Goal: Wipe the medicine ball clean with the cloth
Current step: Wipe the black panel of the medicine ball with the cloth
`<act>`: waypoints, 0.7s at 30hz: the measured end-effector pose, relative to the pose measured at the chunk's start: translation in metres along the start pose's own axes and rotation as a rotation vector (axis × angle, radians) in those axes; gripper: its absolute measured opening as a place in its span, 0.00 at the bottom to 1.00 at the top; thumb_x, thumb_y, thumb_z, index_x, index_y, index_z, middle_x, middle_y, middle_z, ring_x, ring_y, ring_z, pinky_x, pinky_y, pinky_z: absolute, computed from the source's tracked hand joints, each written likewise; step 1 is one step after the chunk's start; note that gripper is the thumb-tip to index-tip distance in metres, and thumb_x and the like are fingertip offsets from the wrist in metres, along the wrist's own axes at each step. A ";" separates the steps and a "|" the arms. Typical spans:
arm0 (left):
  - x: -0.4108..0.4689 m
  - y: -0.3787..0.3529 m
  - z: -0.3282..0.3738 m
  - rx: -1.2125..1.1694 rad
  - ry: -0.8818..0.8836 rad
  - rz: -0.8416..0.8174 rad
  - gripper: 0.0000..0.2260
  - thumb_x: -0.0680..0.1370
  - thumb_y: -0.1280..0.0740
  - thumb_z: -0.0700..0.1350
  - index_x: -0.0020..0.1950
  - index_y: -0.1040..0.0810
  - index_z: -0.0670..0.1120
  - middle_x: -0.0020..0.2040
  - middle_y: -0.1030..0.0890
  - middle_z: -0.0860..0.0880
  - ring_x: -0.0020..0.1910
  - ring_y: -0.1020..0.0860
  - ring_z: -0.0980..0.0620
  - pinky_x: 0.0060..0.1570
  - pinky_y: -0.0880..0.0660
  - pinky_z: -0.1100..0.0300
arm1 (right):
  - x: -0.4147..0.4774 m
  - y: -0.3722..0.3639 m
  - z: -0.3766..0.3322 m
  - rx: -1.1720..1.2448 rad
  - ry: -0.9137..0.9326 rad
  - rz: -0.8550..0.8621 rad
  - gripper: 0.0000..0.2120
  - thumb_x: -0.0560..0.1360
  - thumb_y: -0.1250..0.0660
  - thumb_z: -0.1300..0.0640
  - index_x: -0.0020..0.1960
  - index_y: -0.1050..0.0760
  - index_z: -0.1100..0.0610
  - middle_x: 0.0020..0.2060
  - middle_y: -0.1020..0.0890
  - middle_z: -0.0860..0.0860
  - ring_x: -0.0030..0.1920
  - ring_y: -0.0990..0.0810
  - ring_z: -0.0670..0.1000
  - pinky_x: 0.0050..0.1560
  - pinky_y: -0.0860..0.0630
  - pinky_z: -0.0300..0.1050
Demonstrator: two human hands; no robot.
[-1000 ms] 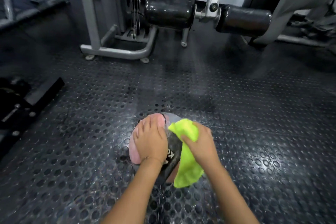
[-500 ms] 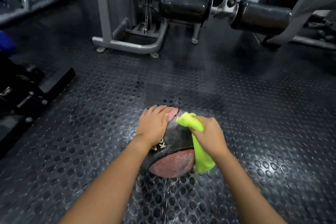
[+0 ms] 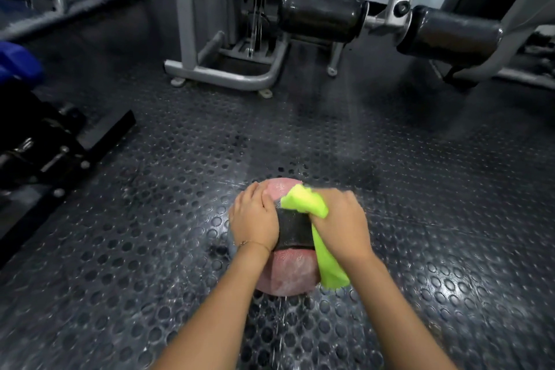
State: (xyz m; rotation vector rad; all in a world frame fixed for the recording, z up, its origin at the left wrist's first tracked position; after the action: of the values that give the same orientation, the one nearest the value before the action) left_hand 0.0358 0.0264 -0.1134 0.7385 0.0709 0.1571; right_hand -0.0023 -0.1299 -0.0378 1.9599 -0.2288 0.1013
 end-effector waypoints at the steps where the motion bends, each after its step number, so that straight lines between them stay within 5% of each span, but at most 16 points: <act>1: 0.000 0.001 0.000 -0.005 -0.022 0.001 0.18 0.81 0.49 0.46 0.70 0.30 0.51 0.72 0.31 0.51 0.72 0.36 0.50 0.72 0.42 0.53 | -0.009 0.002 -0.006 0.004 0.031 -0.006 0.09 0.72 0.37 0.57 0.50 0.22 0.51 0.47 0.19 0.53 0.48 0.28 0.58 0.45 0.32 0.49; 4: -0.001 0.000 0.004 0.017 -0.077 -0.036 0.20 0.81 0.52 0.49 0.70 0.30 0.52 0.72 0.32 0.52 0.72 0.37 0.51 0.72 0.43 0.54 | -0.002 0.003 0.005 0.015 -0.010 -0.021 0.08 0.72 0.35 0.53 0.50 0.22 0.51 0.47 0.19 0.53 0.49 0.26 0.59 0.45 0.31 0.49; 8: -0.011 -0.006 0.021 0.074 -0.154 -0.029 0.27 0.75 0.56 0.52 0.70 0.30 0.51 0.71 0.31 0.52 0.71 0.36 0.51 0.73 0.43 0.53 | 0.026 0.000 0.051 0.043 -0.325 -0.033 0.13 0.72 0.36 0.48 0.49 0.24 0.57 0.47 0.18 0.59 0.50 0.23 0.63 0.44 0.29 0.50; 13: -0.018 -0.008 0.041 0.090 -0.199 0.040 0.35 0.70 0.62 0.55 0.66 0.25 0.49 0.67 0.26 0.50 0.67 0.32 0.47 0.69 0.40 0.52 | -0.002 0.005 0.011 0.031 -0.103 -0.044 0.13 0.71 0.34 0.47 0.49 0.23 0.55 0.46 0.18 0.55 0.50 0.23 0.60 0.43 0.29 0.49; 18: -0.026 -0.017 0.052 0.147 -0.210 0.011 0.35 0.71 0.64 0.55 0.66 0.26 0.52 0.67 0.26 0.52 0.67 0.33 0.49 0.69 0.41 0.53 | 0.012 0.013 0.072 0.038 -0.409 -0.020 0.14 0.72 0.35 0.47 0.48 0.24 0.57 0.47 0.18 0.59 0.50 0.22 0.62 0.45 0.27 0.50; 21: -0.023 -0.020 0.047 0.165 -0.169 -0.010 0.31 0.74 0.62 0.53 0.68 0.28 0.52 0.69 0.28 0.54 0.69 0.35 0.50 0.71 0.42 0.53 | 0.000 0.011 0.049 -0.027 -0.278 0.003 0.11 0.73 0.36 0.50 0.48 0.24 0.57 0.46 0.19 0.57 0.50 0.23 0.62 0.41 0.31 0.48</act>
State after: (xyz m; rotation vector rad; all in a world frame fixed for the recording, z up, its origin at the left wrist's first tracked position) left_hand 0.0213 -0.0233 -0.0924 0.9133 -0.0738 0.0794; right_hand -0.0059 -0.1792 -0.0469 1.9430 -0.4126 -0.1734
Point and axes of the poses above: each hand's wrist, its own x-axis towards the middle knuckle, its own y-axis out of the back of the hand, z = x × y, the point moved 10 cm from there along x, towards the middle knuckle
